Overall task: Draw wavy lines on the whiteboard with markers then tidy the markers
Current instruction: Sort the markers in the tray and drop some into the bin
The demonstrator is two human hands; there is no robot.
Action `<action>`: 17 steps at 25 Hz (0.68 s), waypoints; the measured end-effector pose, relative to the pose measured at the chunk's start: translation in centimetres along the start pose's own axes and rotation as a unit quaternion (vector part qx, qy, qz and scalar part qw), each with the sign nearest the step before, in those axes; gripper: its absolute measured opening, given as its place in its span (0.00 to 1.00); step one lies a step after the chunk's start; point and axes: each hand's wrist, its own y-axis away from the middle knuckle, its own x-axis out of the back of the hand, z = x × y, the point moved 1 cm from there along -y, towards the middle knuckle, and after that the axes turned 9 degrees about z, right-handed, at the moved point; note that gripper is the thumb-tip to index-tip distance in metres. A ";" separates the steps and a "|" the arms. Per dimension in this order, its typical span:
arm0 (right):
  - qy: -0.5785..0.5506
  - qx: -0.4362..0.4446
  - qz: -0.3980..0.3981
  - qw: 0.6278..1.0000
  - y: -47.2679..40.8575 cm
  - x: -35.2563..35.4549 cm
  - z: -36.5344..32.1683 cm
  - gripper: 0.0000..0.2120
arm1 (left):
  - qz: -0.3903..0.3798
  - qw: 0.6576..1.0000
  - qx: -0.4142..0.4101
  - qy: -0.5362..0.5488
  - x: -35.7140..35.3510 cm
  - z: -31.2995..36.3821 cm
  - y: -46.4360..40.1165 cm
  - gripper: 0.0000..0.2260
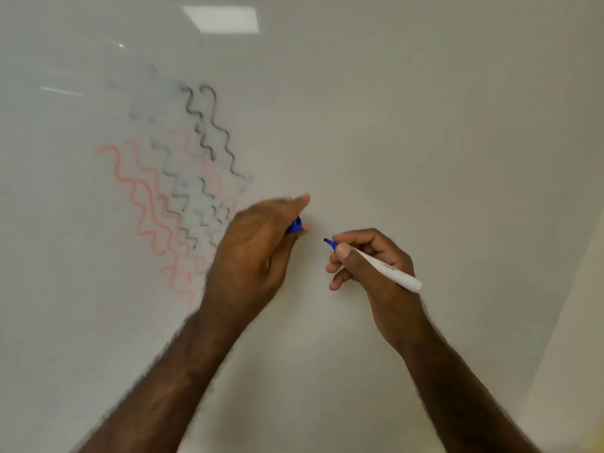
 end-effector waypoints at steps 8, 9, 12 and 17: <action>0.161 0.248 0.038 0.955 -7.2 -4.9 -6.8 0.08 | 0.040 0.983 -0.098 -0.147 0.4 -4.4 -15.3 0.17; 0.170 0.257 0.055 0.950 -7.9 -5.4 -7.4 0.08 | 0.037 0.981 -0.100 -0.163 0.1 -4.8 -16.3 0.17; 0.180 0.269 0.105 0.940 -9.4 -6.6 -8.4 0.09 | 0.024 0.976 -0.087 -0.197 -0.8 -6.1 -17.5 0.18; 0.210 0.293 0.151 0.920 -10.9 -7.3 -8.2 0.08 | 0.042 0.975 -0.088 -0.202 -1.8 -6.9 -16.8 0.20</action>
